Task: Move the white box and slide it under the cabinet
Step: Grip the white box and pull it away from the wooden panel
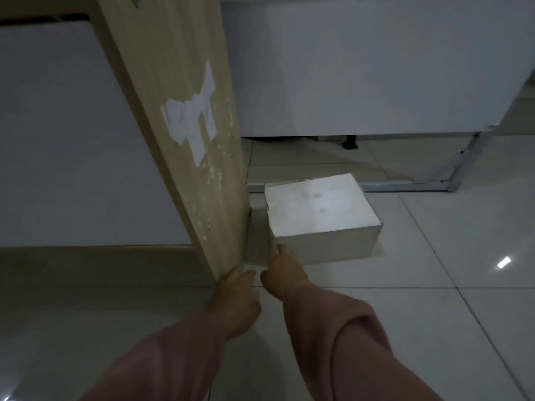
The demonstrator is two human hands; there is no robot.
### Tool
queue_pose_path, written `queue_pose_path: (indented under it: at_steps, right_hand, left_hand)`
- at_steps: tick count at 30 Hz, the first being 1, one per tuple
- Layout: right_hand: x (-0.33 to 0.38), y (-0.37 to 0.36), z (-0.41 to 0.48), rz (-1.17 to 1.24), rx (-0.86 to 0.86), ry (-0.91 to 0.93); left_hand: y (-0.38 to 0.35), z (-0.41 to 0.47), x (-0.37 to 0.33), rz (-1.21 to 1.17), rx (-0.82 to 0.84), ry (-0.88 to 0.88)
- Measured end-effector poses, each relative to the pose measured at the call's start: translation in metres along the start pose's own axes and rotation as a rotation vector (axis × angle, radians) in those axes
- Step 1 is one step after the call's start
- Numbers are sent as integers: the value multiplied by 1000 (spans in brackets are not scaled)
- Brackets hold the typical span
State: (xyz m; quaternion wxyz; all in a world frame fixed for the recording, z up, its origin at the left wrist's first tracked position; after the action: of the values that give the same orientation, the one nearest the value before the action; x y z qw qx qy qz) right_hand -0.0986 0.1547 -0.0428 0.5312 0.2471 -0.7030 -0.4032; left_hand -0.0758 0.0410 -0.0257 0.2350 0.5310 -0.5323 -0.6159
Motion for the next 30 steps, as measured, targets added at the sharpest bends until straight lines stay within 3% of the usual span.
queue_pose_path:
  at_steps: [7, 23, 28, 30]
  right_hand:
    - [-14, -14, 42, -158, 95, 11]
    - [-48, 26, -8, -343, -69, 104]
    - [-89, 46, -28, -300, -87, -32]
    - [-102, 52, -36, -259, -214, -85]
  left_hand:
    - [-8, 4, 6, -57, -39, -5]
    - [-21, 4, -13, 151, 32, 59]
    - [-20, 17, -16, 152, -8, 85]
    - [-22, 26, -15, 116, -18, 111]
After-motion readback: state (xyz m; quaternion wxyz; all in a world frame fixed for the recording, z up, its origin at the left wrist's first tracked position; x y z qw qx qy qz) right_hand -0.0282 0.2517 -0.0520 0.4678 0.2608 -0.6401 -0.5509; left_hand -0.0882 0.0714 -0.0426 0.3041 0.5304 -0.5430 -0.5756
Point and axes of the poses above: each hand's wrist, its own z-axis towards the middle knuckle, its own y-axis out of the back of the hand, x = y × z, the point moved 9 cm from there along z, towards the middle knuckle, and after that the axes turned 10 degrees about -x, right-handed, at the moved point
